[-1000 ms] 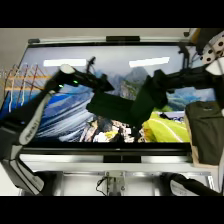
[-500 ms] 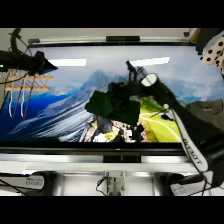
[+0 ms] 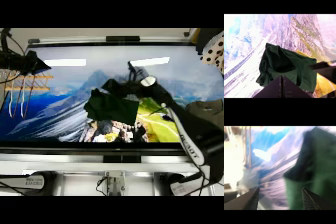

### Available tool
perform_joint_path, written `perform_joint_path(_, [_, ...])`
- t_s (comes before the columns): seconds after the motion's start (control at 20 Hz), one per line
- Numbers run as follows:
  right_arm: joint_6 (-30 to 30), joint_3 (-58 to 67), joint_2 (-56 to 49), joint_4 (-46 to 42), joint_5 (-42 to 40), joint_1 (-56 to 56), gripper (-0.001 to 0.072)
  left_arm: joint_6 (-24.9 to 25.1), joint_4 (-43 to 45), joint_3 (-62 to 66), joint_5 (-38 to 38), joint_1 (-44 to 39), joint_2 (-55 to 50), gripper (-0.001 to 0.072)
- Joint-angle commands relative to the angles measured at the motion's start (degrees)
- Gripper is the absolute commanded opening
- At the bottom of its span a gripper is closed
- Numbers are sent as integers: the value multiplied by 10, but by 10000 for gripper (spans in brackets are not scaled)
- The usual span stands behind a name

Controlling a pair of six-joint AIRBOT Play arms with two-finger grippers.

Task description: Fold the shirts.

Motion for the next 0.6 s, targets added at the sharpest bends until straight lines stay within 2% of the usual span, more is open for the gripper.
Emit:
perform_joint_path(0.0, [92,0,58,-210,129,-94,645,10,1,0,-1,1,1,32])
perform_joint_path(0.1, [170,-4,75,-413,242,-142,644,10,1,0,-1,0,1,33])
perform_joint_path(0.15, [184,-19,75,-462,285,-158,644,10,1,0,-1,0,1,32])
perform_joint_path(0.25, [179,-79,74,-419,283,-177,645,10,1,0,-1,0,1,33])
perform_joint_path(0.4, [159,-156,69,-329,171,-165,644,20,0,0,-1,-2,1,33])
perform_joint_path(0.55, [148,-162,39,-291,120,-142,645,26,1,0,-1,-6,1,33])
